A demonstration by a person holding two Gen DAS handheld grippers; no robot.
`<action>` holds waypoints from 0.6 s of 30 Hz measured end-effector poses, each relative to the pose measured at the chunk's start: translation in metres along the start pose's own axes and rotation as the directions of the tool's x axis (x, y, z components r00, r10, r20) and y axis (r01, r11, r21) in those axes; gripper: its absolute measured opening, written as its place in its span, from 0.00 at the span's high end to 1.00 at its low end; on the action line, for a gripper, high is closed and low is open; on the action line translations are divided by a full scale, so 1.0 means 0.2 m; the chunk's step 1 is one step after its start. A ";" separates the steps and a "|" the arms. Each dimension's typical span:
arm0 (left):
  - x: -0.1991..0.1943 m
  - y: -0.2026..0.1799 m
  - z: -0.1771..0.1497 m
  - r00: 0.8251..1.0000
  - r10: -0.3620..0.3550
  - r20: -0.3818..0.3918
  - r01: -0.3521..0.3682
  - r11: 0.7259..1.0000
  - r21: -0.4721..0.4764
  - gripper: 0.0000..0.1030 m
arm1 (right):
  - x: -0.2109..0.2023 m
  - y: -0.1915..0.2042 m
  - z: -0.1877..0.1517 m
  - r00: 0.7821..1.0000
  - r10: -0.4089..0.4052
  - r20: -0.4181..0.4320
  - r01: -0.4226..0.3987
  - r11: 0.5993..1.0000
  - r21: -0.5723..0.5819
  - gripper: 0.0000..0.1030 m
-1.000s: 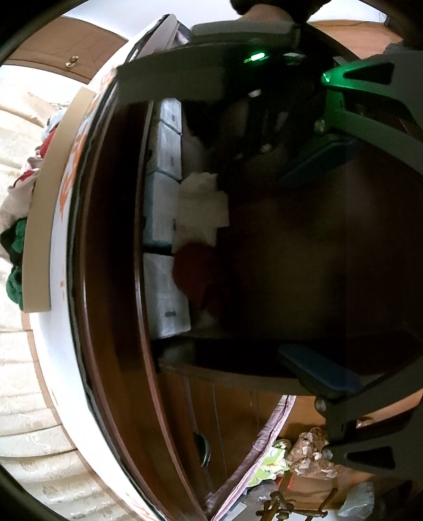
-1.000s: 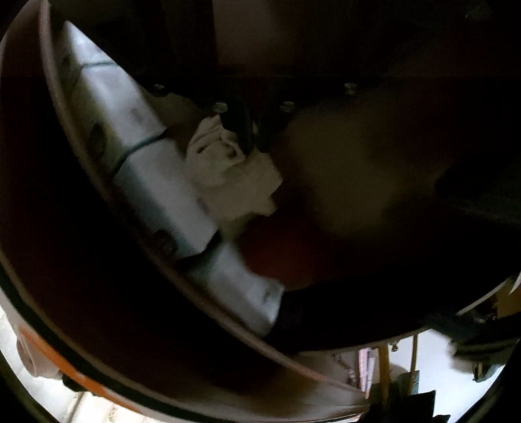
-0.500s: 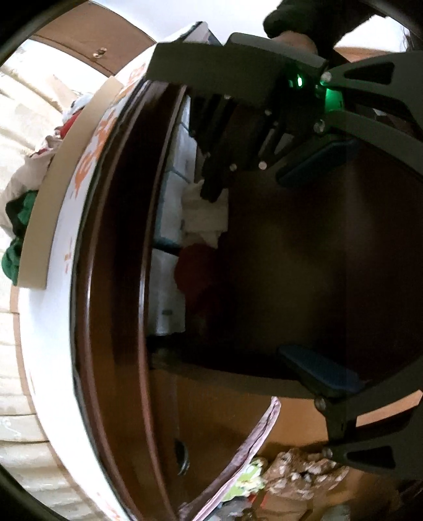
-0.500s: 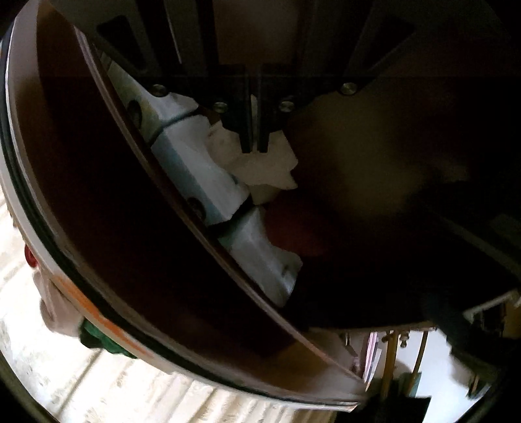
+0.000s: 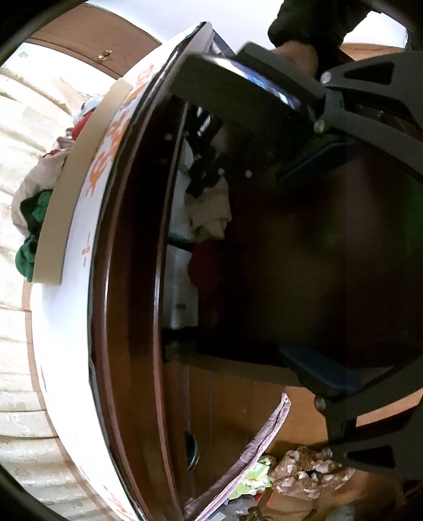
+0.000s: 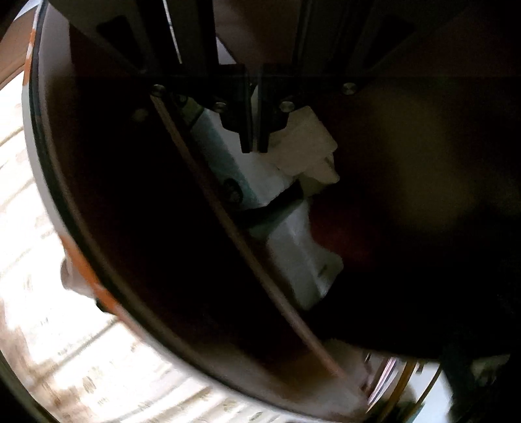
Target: Take underwear out of drawer
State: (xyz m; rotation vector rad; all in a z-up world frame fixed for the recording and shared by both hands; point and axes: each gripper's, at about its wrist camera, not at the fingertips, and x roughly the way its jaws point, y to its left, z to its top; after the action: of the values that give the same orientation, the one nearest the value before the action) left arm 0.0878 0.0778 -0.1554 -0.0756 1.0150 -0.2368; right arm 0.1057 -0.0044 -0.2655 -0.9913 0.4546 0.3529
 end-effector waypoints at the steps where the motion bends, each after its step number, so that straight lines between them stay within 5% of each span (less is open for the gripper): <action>1: 0.00 0.00 0.00 1.000 0.012 -0.001 -0.012 1.000 0.001 0.06 | 0.01 0.02 0.00 1.000 -0.011 -0.007 0.011 1.000 -0.019 0.96; 9: -0.01 0.01 0.01 0.999 0.030 0.015 -0.030 1.000 -0.007 0.05 | 0.12 0.12 0.05 0.997 -0.045 -0.054 0.042 0.997 -0.062 0.99; 18: 0.00 -0.02 0.05 0.995 0.085 0.050 -0.086 0.996 0.005 0.06 | 0.02 0.04 0.01 0.991 0.105 -0.088 -0.099 0.993 0.069 0.99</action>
State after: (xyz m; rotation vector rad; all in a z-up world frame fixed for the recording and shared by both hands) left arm 0.0965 0.0735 -0.1495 -0.0311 0.9659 -0.1599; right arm 0.1057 0.0015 -0.2723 -0.9257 0.5982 0.3830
